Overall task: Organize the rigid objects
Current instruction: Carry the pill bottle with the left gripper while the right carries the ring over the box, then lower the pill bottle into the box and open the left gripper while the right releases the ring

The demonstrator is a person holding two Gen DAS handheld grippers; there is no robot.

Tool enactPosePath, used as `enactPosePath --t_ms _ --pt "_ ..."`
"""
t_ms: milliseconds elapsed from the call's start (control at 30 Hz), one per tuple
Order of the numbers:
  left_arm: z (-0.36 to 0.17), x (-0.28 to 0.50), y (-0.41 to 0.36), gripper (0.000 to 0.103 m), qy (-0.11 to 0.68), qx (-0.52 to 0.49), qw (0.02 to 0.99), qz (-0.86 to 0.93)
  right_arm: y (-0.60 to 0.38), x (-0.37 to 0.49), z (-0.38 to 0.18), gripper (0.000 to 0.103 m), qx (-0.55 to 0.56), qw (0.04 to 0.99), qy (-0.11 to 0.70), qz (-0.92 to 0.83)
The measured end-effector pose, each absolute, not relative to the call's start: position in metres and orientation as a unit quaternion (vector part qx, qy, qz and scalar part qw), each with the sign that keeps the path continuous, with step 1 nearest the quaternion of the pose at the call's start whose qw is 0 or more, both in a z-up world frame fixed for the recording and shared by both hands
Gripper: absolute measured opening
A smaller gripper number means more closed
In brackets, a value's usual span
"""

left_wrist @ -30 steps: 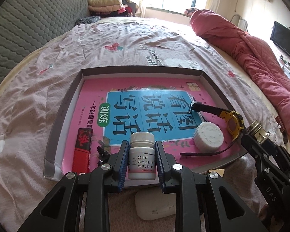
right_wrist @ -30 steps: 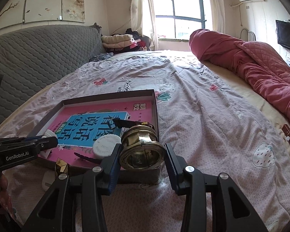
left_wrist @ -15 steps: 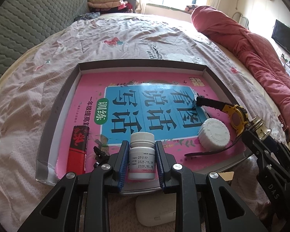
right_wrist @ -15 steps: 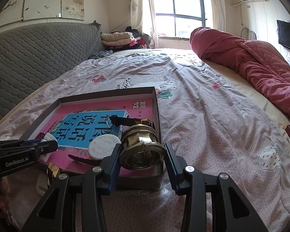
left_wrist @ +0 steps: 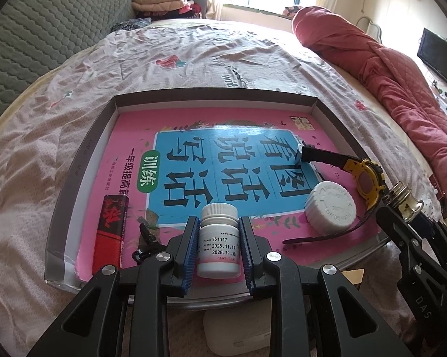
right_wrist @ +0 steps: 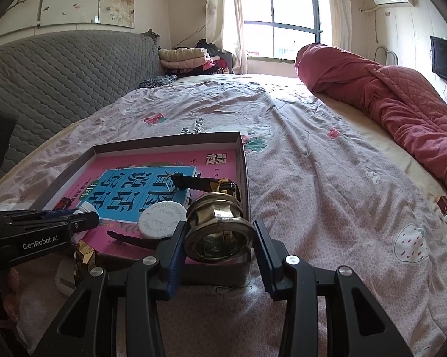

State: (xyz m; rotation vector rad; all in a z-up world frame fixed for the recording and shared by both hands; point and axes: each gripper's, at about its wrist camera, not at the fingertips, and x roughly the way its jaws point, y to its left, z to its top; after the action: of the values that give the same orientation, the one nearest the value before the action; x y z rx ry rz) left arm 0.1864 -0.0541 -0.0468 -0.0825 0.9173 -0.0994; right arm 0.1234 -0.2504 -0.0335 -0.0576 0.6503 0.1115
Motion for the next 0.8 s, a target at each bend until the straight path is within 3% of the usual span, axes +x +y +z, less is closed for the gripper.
enactPosePath --t_ms 800 --pt "-0.047 0.176 -0.047 0.027 0.443 -0.048 0.894 -0.044 -0.252 0.120 -0.035 0.043 -0.034 0.943 0.324 0.064"
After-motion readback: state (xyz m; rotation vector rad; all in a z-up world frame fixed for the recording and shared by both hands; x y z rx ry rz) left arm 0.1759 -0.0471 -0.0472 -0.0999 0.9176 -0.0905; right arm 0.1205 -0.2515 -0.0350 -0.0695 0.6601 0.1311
